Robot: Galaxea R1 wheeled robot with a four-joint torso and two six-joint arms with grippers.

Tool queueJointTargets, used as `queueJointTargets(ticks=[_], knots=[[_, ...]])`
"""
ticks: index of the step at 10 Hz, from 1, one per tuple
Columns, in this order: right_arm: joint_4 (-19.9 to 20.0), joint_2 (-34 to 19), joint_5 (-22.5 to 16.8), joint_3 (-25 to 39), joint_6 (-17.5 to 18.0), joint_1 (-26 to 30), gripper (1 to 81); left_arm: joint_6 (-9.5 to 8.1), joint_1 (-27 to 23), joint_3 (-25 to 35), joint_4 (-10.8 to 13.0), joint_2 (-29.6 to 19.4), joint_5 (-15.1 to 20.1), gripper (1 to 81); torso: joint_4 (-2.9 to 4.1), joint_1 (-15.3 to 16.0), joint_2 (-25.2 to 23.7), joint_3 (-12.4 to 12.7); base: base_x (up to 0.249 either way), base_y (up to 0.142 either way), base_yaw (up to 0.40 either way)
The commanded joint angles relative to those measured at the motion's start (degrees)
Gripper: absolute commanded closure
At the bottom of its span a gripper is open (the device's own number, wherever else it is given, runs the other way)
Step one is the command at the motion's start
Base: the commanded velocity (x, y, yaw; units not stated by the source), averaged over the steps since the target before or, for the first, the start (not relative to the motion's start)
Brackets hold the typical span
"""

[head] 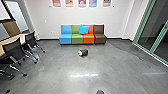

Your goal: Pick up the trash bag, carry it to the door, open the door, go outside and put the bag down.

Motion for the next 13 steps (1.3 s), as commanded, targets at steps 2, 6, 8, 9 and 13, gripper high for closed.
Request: queueJointTargets(ticks=[2,6,8,9,13], knots=[[0.0,-0.6,-3.2,1.1,-0.1,1.5,1.0,0.18,-1.6,0.4,-0.4,-0.2,3.6,1.0,0.0,0.0,0.0,0.0,0.15,0.0,0.0],[0.0,-0.6,-3.2,1.1,-0.1,1.5,1.0,0.18,-1.6,0.3,-0.5,-0.2,3.6,1.0,0.0,0.0,0.0,0.0,0.15,0.0,0.0],[0.0,-0.5,-3.2,0.9,-0.1,1.5,1.0,0.18,-1.6,0.3,-0.5,-0.2,3.6,1.0,0.0,0.0,0.0,0.0,0.15,0.0,0.0],[0.0,-0.5,-3.2,0.9,0.0,1.5,1.0,0.18,-1.6,0.3,-0.5,-0.2,3.6,1.0,0.0,0.0,0.0,0.0,0.15,0.0,0.0],[-0.1,-0.5,-3.2,0.9,0.0,1.6,1.0,0.18,-1.6,0.3,-0.5,-0.2,3.6,1.0,0.0,0.0,0.0,0.0,0.15,0.0,0.0]])
